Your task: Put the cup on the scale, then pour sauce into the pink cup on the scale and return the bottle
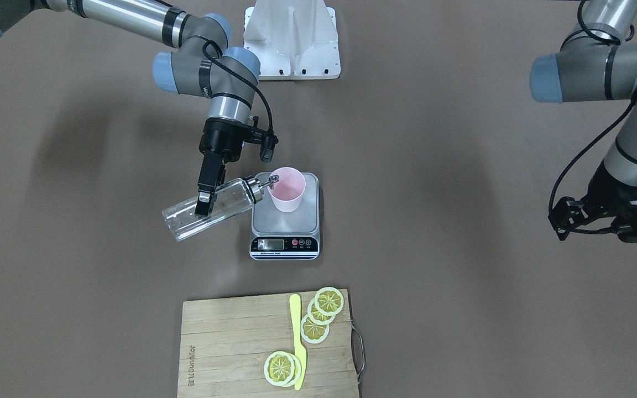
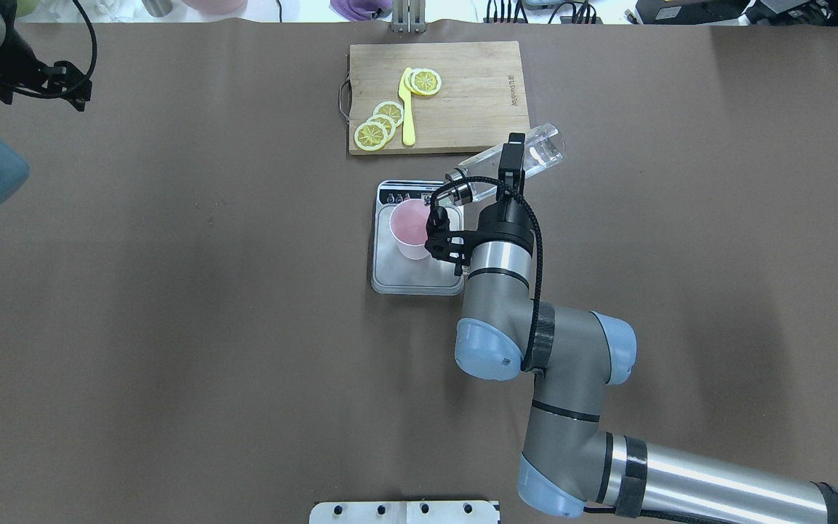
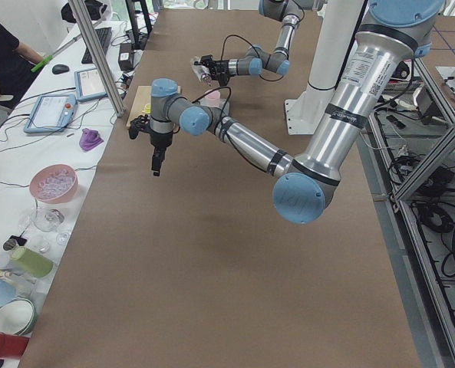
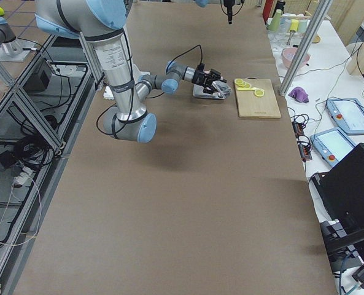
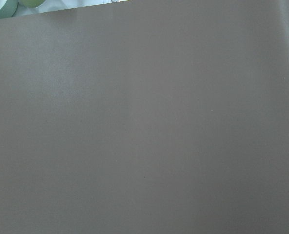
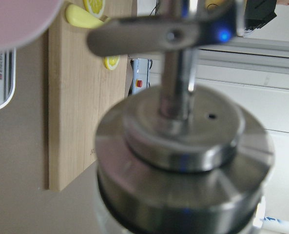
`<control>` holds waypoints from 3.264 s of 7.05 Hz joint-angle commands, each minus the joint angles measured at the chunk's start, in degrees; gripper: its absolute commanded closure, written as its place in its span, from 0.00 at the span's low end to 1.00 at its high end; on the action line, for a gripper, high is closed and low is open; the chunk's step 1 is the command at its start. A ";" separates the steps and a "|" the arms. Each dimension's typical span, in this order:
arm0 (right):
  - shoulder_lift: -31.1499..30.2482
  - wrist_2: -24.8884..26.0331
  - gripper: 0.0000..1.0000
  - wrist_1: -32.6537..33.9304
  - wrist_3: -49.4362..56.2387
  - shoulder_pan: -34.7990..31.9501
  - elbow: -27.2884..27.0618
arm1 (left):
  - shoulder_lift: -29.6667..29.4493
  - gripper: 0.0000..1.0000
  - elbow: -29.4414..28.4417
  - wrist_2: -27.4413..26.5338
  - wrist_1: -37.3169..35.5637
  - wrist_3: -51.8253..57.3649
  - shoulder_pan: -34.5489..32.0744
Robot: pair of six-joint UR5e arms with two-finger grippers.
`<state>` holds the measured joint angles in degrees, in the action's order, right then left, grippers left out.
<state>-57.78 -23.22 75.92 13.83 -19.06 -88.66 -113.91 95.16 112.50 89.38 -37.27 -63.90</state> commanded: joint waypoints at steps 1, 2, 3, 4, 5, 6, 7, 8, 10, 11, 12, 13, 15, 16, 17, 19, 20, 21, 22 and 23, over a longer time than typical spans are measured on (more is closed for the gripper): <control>0.12 1.59 1.00 0.11 2.33 0.16 0.41 | 0.00 0.01 -0.41 0.09 0.00 0.00 0.00; 0.04 2.20 1.00 0.11 3.30 0.25 0.50 | 0.00 0.01 -0.51 -0.08 0.09 0.00 0.00; -0.05 2.91 1.00 0.11 4.01 0.33 0.50 | 0.00 0.01 -0.59 -0.08 0.09 0.00 0.00; -0.05 3.26 1.00 0.11 4.19 0.42 0.50 | 0.00 0.01 -0.68 -0.08 0.09 0.00 0.00; -0.05 3.18 1.00 -0.33 3.67 0.51 0.59 | 0.00 0.01 -0.68 -0.08 0.09 0.00 0.00; 0.03 3.00 1.00 -0.85 2.97 0.51 0.59 | 0.00 0.01 -0.59 -0.08 0.09 0.00 0.00; 0.12 2.83 1.00 -0.95 2.61 0.51 0.51 | 0.00 0.01 -0.68 -0.08 0.70 -0.09 0.00; -0.14 2.65 1.00 -2.95 -1.74 0.68 0.68 | 0.00 0.01 -0.59 -0.08 0.70 -0.09 0.00; -0.23 1.16 1.00 -3.23 -8.88 0.69 1.38 | -0.09 0.01 -0.51 -0.08 0.71 -0.18 -0.09; -0.32 0.55 1.00 -3.23 -13.61 0.77 1.47 | -0.09 0.01 -0.51 -0.17 0.70 -0.18 -0.09; -0.32 -1.03 1.00 -3.41 -15.48 0.77 1.38 | -0.09 0.01 -0.51 -1.30 0.79 -0.18 0.00; -0.32 -2.43 1.00 -6.45 -17.50 0.77 1.38 | -0.09 0.01 -0.51 -1.31 0.79 -0.18 0.00; -0.40 -6.92 1.00 -13.41 -17.96 -0.10 1.30 | -0.09 0.01 -0.51 -1.31 0.79 -0.18 0.00; -0.66 -9.54 1.00 -16.04 -17.96 -1.06 1.03 | -0.17 0.01 -0.51 -1.31 0.79 -0.18 0.00; -1.54 -10.35 1.00 -18.50 -18.22 -1.85 0.95 | -0.18 0.01 -0.42 -1.31 0.79 -0.26 0.00; -3.21 -13.95 1.00 -22.64 -19.63 -3.96 0.68 | -0.52 0.01 -0.42 -1.40 0.71 -0.26 0.00; -3.91 -16.48 1.00 -23.44 -19.89 -5.36 -0.62 | -0.53 0.01 -0.24 -1.40 0.70 -0.35 0.00; -5.66 -18.77 1.00 -23.45 -22.16 -6.51 -2.73 | -0.61 0.01 -0.07 -1.40 0.62 -0.44 0.00; -6.72 -20.62 1.00 -23.53 -27.83 -7.39 -3.70 | -0.70 0.01 0.02 -1.40 0.70 -0.44 0.00; -7.95 -21.42 1.00 -23.71 -31.02 -8.01 -4.15 | -0.70 0.01 0.11 -1.40 0.62 -0.53 0.00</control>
<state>-64.26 -43.12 52.42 -12.81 -26.15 -91.90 -114.56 95.16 111.10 90.05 -37.72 -63.90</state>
